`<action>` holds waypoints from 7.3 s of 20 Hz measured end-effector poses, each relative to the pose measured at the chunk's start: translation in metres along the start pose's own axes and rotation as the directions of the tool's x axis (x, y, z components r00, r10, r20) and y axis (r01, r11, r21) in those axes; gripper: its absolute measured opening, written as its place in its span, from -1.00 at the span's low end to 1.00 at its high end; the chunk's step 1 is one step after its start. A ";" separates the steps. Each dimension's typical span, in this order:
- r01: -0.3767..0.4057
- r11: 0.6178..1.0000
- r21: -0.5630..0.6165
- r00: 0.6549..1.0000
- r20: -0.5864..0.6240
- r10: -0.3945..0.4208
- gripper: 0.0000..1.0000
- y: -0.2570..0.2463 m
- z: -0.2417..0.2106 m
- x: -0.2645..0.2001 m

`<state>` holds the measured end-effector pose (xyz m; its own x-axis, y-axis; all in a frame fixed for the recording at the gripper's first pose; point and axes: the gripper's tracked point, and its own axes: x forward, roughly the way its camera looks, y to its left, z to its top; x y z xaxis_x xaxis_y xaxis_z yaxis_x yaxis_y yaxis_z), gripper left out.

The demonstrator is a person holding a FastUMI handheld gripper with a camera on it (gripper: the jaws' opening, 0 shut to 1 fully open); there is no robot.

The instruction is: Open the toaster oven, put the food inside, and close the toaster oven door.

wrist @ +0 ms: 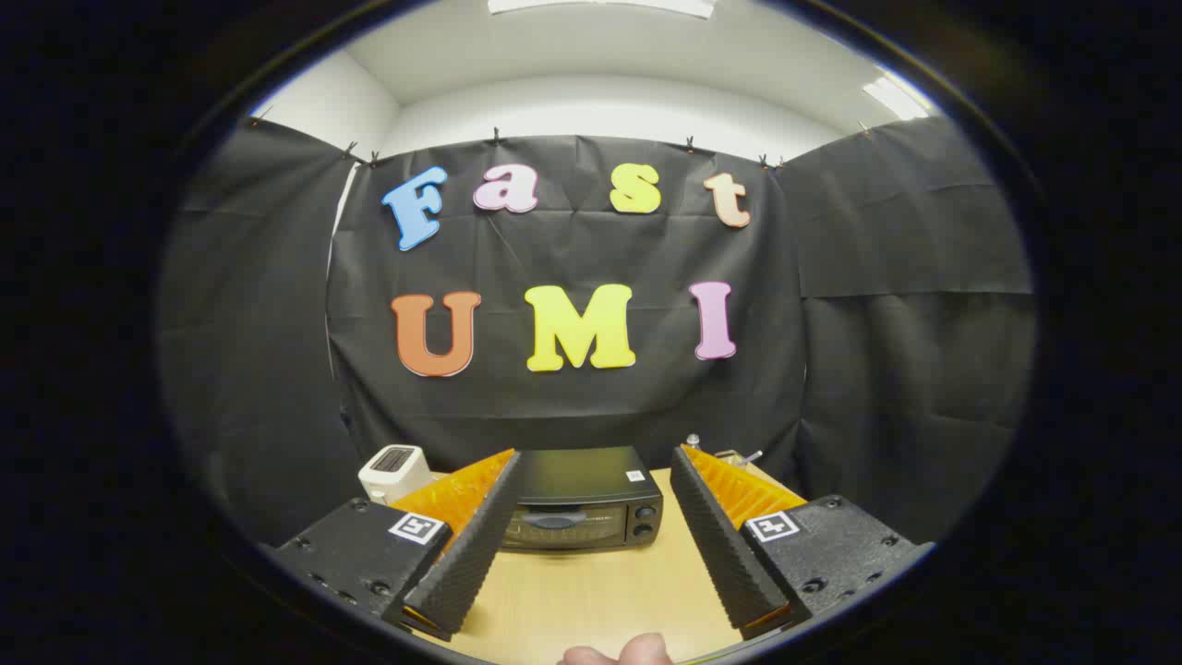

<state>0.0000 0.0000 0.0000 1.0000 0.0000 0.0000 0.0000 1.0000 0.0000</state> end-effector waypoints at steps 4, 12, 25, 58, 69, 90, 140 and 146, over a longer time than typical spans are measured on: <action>-0.013 1.000 0.009 1.000 -0.008 0.014 1.00 -0.001 0.000 0.000; -0.029 0.999 0.012 0.999 -0.015 0.030 1.00 0.002 0.000 0.008; -0.047 0.999 0.003 0.998 -0.039 0.047 1.00 0.006 -0.004 0.018; -0.102 0.994 -0.033 0.935 -0.344 0.084 1.00 0.052 -0.250 0.293; -0.115 0.992 -0.046 0.900 -0.427 0.084 1.00 0.040 -0.297 0.213; -0.496 0.865 0.070 0.689 -0.574 0.442 1.00 0.067 -0.259 0.055; 0.120 0.409 0.905 0.753 -0.351 0.556 -0.31 0.051 -0.286 0.272; 0.134 0.260 0.956 0.901 -0.227 0.369 -0.32 0.044 -0.299 0.333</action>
<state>0.3328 0.0437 -0.2986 0.9015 0.3687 -0.2268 0.1344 0.2596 0.9563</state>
